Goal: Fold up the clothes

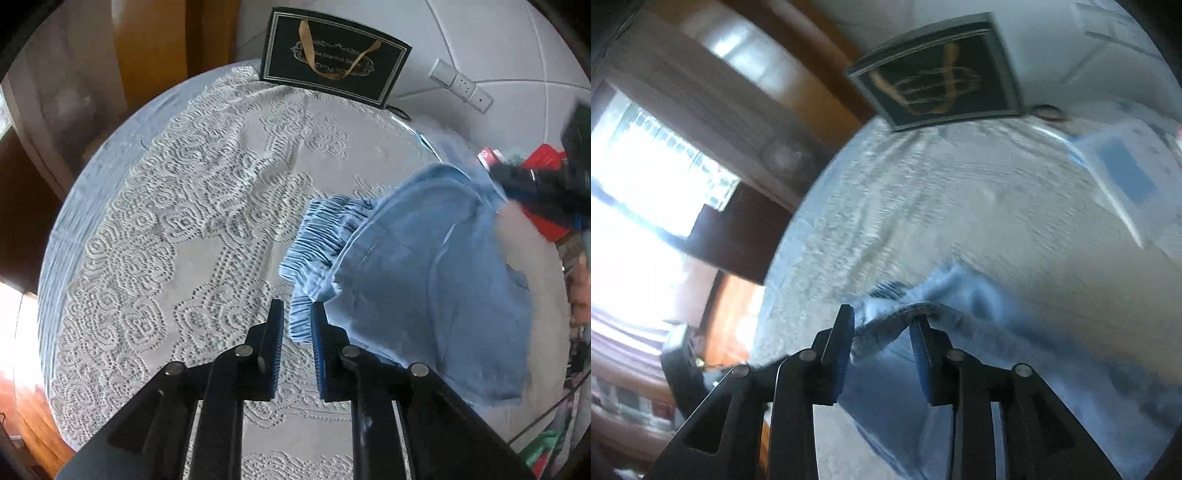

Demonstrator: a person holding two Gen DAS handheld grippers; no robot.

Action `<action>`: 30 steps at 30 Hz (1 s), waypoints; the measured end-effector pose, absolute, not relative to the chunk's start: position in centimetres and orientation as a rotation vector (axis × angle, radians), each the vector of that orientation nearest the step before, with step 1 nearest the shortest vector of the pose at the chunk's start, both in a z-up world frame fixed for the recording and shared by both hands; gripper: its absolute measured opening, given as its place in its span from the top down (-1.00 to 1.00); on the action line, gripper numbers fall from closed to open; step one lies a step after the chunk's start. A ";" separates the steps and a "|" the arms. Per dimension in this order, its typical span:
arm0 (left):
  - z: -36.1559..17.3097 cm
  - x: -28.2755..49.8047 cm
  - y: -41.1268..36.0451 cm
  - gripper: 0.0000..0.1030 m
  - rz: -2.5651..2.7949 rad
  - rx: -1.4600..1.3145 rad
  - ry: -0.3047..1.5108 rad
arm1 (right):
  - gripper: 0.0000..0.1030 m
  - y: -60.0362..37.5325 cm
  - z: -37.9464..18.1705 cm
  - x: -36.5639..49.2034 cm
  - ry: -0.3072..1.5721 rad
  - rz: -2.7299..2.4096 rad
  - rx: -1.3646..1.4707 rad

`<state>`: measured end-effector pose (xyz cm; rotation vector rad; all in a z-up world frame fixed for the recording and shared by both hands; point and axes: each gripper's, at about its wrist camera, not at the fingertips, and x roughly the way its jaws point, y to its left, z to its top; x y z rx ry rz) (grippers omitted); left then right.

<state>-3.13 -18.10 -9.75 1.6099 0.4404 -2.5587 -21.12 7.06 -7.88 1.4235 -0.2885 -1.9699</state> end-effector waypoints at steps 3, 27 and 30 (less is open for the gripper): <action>-9.5 -4.0 -17.0 -0.05 -2.587 1.625 0.389 | 0.39 12.0 -9.1 -19.8 -0.346 -2.055 1.470; -15.9 -14.1 0.2 0.16 -2.730 1.828 -0.379 | 0.26 32.7 -19.9 -3.8 -0.736 -2.284 1.907; -14.4 -15.9 -4.4 0.16 -2.625 1.653 -0.389 | 0.27 32.8 -20.1 -3.8 -0.757 -2.294 1.897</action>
